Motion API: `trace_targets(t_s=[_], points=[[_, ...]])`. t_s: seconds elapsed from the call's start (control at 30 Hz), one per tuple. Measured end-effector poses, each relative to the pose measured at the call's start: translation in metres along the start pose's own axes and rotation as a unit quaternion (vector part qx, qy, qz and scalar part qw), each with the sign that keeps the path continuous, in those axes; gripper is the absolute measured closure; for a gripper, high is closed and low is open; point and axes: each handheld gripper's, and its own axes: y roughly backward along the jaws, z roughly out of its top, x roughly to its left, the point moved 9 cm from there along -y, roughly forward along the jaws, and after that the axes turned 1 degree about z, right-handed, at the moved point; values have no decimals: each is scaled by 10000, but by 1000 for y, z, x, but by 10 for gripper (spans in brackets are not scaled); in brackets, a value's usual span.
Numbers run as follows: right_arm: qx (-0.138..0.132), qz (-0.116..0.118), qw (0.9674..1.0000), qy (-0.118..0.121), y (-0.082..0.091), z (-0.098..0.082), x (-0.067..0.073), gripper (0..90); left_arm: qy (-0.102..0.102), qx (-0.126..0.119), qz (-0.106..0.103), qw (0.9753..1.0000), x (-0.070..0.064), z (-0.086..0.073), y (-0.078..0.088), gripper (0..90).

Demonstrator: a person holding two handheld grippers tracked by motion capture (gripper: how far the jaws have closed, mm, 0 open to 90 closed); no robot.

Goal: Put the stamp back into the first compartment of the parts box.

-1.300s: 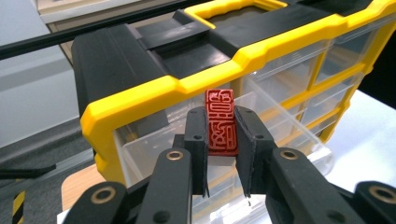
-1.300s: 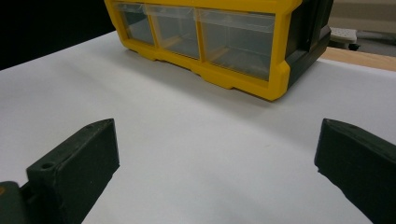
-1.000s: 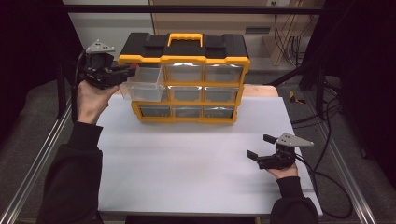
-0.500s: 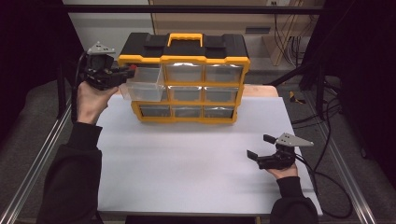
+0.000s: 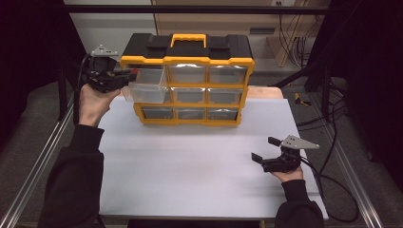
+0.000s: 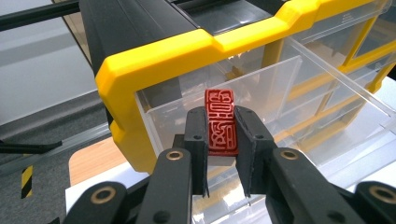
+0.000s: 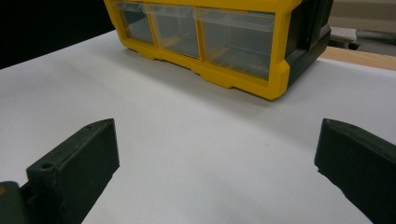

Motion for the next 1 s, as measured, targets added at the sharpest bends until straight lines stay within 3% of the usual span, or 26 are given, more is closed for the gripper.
trace_targets(t_s=[0.37, 0.53, 0.67, 1.0], points=[[-3, -3, 10000, 9, 0, 0, 0, 3, 21, 136, 39, 9999, 0, -4, -6, 752], [-3, 1, 10000, 0, 0, 0, 0, 3, 21, 64, 45, 10000, 0, -2, -4, 723], [-3, 1, 10000, -2, 0, 0, 0, 3, 16, -75, 88, 9999, -1, 2, -1, 657], [2, 2, 10000, 4, 0, 0, 0, 3, 30, -460, -89, 9989, -5, 10, 13, 448]])
